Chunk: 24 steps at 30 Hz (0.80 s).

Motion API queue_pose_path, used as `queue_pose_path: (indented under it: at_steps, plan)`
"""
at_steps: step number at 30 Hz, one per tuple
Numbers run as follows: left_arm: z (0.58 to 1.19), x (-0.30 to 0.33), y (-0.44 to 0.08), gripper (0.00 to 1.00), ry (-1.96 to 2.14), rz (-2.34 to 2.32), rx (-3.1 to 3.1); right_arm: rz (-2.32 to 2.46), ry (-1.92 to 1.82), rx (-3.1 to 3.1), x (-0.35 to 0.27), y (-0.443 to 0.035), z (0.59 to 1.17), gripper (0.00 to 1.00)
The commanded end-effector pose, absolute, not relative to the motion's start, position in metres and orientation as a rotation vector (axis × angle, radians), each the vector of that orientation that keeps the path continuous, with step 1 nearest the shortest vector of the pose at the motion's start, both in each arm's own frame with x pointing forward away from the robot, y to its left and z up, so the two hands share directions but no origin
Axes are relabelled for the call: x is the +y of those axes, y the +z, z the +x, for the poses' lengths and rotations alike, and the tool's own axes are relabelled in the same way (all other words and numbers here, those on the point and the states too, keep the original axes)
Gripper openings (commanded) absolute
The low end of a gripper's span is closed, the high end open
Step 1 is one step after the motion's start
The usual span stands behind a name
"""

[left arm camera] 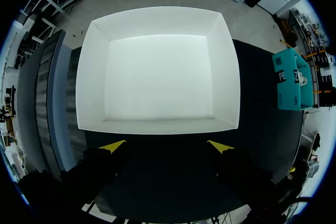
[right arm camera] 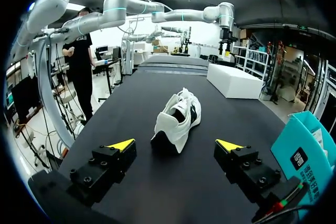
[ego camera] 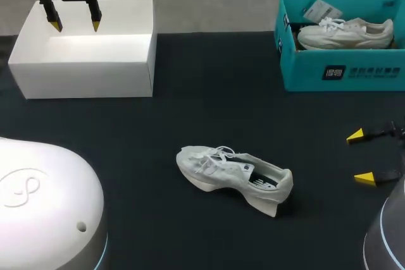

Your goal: Take the shoe out of the shoebox, open the shoe tongue, remove and reinsert the insole, then place the shoe into the shoebox

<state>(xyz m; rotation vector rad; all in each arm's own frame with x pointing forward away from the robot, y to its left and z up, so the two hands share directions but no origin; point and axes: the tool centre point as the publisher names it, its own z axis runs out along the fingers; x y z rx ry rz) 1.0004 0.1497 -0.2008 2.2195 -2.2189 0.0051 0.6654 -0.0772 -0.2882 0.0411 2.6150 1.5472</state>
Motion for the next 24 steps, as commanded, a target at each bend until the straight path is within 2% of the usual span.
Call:
queue_pose_path:
  at_steps: [1, 9, 24]
  plan:
    - [1.000, 0.150, -0.200, 1.00, 0.002, 2.221, -2.220, 0.044, 1.541, 2.615, -0.076, -0.288, 0.664, 1.00]
    - [1.000, 0.150, -0.200, 1.00, 0.002, 2.221, -2.220, 0.044, 1.541, 2.615, -0.076, -0.288, 0.664, 1.00]
    - [1.000, 0.150, -0.200, 1.00, 0.002, 2.221, -2.220, 0.437, 1.510, 2.345, -0.049, -0.330, 0.638, 1.00]
